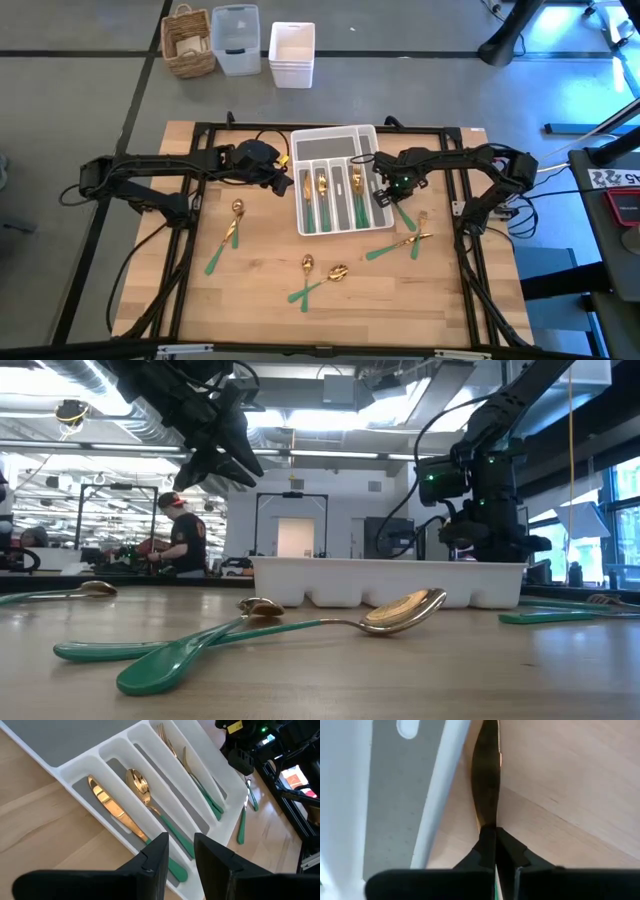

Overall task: Sort silverware
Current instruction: Put the top right knife into the silverware organizer, then put the top left spoon into the silverware organizer

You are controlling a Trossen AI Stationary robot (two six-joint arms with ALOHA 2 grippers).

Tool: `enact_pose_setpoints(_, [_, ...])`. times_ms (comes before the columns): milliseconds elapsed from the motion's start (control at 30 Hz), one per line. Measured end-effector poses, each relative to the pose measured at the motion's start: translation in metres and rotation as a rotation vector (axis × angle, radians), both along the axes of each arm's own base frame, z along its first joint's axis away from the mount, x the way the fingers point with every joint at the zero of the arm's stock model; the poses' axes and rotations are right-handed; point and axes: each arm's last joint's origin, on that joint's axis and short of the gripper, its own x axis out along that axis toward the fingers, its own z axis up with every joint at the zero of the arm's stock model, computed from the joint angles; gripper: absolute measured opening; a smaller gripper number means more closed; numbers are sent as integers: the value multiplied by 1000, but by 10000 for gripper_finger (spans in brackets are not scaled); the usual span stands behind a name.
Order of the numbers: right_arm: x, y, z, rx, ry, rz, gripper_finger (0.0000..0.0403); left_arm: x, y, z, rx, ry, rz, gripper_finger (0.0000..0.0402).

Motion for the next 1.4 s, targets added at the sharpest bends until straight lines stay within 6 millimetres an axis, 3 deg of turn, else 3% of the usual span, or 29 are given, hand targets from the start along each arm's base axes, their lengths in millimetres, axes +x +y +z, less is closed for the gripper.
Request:
enact_pose_setpoints(467, [-9,4,8,20,43,16,2,-3,-1,4,5,-15,0,85])
enact_pose_setpoints(967, [-14,9,64,38,-70,23,4,-30,-9,33,21,-119,-15,85])
enact_pose_setpoints(1167, [-16,12,103,46,-230,101,5,-57,-24,25,-175,50,-125,85])
enact_pose_setpoints(1400, [-13,11,144,-35,-391,124,5,-94,-41,5,-400,449,-75,85])
